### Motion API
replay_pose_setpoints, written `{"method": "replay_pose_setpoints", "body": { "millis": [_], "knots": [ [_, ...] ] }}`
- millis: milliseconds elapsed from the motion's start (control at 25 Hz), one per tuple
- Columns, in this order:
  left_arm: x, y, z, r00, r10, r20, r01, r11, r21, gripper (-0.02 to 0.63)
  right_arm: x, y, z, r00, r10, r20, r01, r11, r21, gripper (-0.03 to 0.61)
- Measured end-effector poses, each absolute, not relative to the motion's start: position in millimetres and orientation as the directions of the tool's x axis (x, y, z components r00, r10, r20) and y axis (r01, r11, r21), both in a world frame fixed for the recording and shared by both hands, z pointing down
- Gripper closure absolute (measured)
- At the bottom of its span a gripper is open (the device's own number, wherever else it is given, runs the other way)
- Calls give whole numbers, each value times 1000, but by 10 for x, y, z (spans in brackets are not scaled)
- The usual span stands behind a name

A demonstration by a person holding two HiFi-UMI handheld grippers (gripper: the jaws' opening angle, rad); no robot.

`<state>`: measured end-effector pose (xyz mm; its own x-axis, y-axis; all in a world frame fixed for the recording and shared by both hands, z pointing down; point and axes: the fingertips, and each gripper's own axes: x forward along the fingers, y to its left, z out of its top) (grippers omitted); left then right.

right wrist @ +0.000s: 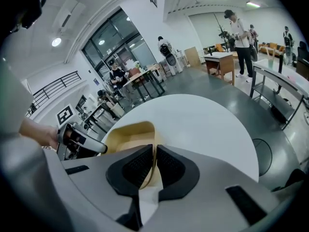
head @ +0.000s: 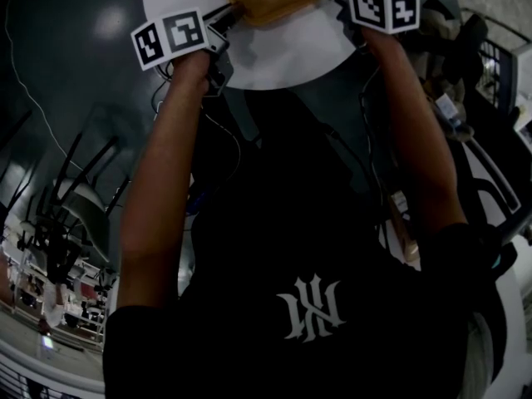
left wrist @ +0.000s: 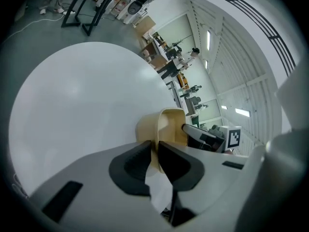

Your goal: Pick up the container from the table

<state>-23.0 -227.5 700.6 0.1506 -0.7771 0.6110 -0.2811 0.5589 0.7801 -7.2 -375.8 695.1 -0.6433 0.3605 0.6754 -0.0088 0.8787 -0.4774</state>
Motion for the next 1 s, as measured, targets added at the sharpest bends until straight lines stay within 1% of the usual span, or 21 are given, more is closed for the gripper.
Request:
{"method": "replay_pose_setpoints", "body": {
  "millis": [200,440,680,1000],
  "knots": [
    [-302,-2264,6860,143,-786,602,-284,550,785,568,-145,-3746,6794,-661,353,662,-4,880,-475,526],
    [-478,-2242,6448,104,-811,575,-315,522,793,568,-278,-3716,6365,-707,345,617,21,883,-470,526],
    [-905,-2162,5870,47,-835,548,-417,482,771,571,-621,-3633,5694,-782,325,532,50,883,-466,525],
    [-1226,-2186,4989,3,-886,464,-538,390,748,571,-837,-3631,4754,-870,266,416,84,910,-406,525]
  ]
}}
